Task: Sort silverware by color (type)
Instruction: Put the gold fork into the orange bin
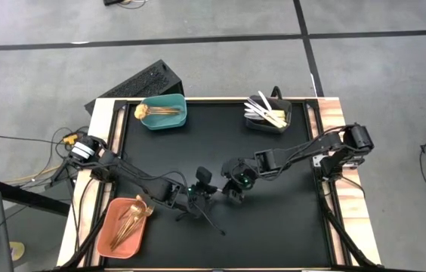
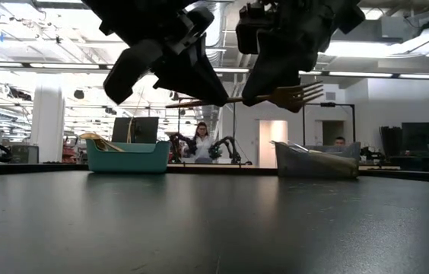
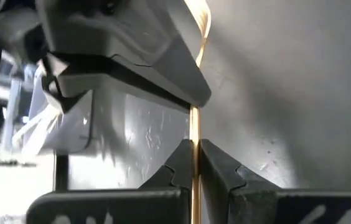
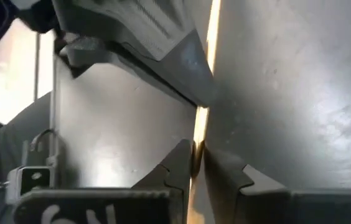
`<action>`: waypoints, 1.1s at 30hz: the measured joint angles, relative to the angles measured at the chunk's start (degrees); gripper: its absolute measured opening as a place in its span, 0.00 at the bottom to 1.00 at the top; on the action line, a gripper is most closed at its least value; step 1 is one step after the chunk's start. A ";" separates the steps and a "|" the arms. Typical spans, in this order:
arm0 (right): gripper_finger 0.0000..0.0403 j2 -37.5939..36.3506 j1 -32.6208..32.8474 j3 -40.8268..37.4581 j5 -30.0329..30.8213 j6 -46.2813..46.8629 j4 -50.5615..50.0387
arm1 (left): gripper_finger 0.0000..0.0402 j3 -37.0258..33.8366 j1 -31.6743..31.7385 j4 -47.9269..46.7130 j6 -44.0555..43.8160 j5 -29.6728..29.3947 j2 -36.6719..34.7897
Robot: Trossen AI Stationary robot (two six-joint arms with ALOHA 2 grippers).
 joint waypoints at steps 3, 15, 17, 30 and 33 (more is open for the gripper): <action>0.18 -0.49 0.13 0.00 2.29 -1.52 -0.09 | 0.00 0.00 0.04 -0.20 -5.81 -1.84 0.00; 0.19 -8.80 3.46 0.24 16.15 -4.11 -6.69 | 0.00 0.01 -0.70 -4.08 -21.17 -4.73 0.00; 0.19 -11.18 4.53 0.24 20.73 -4.23 -8.66 | 0.00 0.02 -1.15 -4.08 -22.84 -5.17 0.00; 0.19 -18.12 12.87 -0.37 46.41 2.94 -24.94 | 0.00 -0.02 -14.54 -32.36 -73.50 -19.49 -9.78; 0.19 -16.63 13.20 -0.39 48.19 3.53 -25.38 | 0.00 0.00 -21.05 -42.43 -89.68 -19.19 -12.40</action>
